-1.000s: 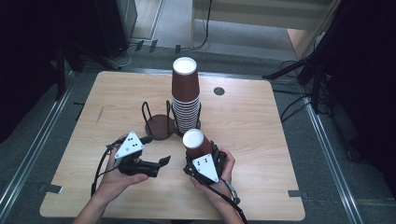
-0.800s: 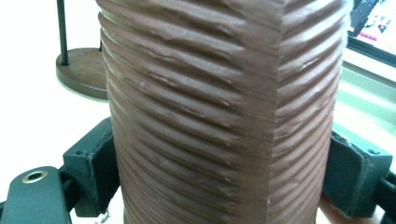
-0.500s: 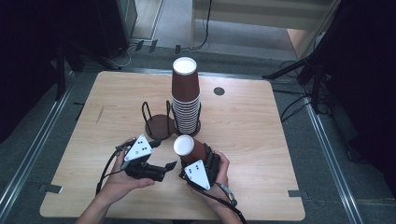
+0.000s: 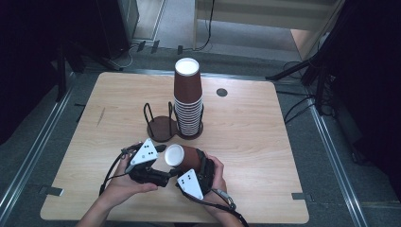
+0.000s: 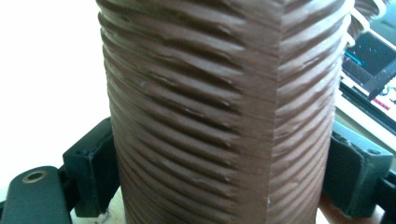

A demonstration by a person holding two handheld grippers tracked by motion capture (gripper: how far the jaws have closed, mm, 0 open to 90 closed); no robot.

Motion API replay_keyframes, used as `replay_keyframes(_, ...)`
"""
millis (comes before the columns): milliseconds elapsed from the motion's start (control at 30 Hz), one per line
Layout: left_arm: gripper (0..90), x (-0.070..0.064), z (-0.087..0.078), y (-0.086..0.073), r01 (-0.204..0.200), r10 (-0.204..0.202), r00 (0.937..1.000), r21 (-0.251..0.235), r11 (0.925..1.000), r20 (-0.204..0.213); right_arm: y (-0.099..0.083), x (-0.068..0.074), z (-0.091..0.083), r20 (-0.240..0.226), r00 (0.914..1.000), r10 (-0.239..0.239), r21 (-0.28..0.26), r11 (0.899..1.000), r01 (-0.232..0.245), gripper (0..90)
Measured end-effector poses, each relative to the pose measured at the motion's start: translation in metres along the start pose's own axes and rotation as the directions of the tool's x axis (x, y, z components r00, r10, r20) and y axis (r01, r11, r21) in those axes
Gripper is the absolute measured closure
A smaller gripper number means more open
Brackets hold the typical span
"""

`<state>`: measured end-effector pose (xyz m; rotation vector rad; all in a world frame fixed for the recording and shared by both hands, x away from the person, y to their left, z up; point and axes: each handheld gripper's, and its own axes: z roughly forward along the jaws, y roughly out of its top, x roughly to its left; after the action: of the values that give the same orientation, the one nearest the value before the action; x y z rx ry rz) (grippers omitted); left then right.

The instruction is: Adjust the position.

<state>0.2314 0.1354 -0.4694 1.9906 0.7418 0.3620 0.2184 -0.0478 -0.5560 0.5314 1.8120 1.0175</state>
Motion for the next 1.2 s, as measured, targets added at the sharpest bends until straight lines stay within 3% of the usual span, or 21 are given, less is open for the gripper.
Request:
replay_keyframes(133, 14.5, -0.002, 0.002, 0.0, -0.007, 0.007, 0.9998, 0.015, 0.9999, 0.017, 0.002, 0.006, -0.002, -0.035, 0.9991, -0.025, -0.027, 0.999, 0.024, 12.7)
replay_keyframes(367, 15.7, -0.001, 0.001, 0.0, -0.023, 0.021, 0.9989, 0.046, 0.9987, 0.042, 0.003, 0.01, -0.004, -0.047, 0.9969, -0.063, -0.046, 0.997, 0.061, 12.7)
replay_keyframes(533, 19.8, -0.003, 0.002, 0.001, -0.03, 0.028, 0.9989, 0.057, 0.9979, 0.036, 0.003, 0.011, -0.004, -0.048, 0.995, -0.088, -0.057, 0.995, 0.085, 12.6)
replay_keyframes(633, 21.0, -0.001, 0.001, 0.0, -0.037, 0.034, 0.9977, 0.053, 0.9979, 0.058, 0.003, 0.012, -0.005, -0.047, 0.9944, -0.095, -0.055, 0.994, 0.092, 12.0)
replay_keyframes(833, 21.9, 0.0, 0.001, -0.001, -0.034, 0.031, 0.9976, 0.045, 0.9984, 0.062, 0.006, 0.012, -0.005, -0.035, 0.9928, -0.115, -0.041, 0.993, 0.113, 10.9)
replay_keyframes(1033, 23.1, 0.002, 0.001, -0.002, -0.008, 0.006, 0.996, 0.025, 0.9997, 0.089, 0.008, 0.008, -0.007, -0.054, 0.9913, -0.12, -0.012, 0.993, 0.12, 7.5)
replay_keyframes(1200, 23.3, 0.004, -0.002, -0.002, 0.001, -0.001, 0.9964, 0.004, 1.0, 0.085, 0.011, 0.005, -0.009, -0.077, 0.9903, -0.116, -0.027, 0.993, 0.114, 3.2)
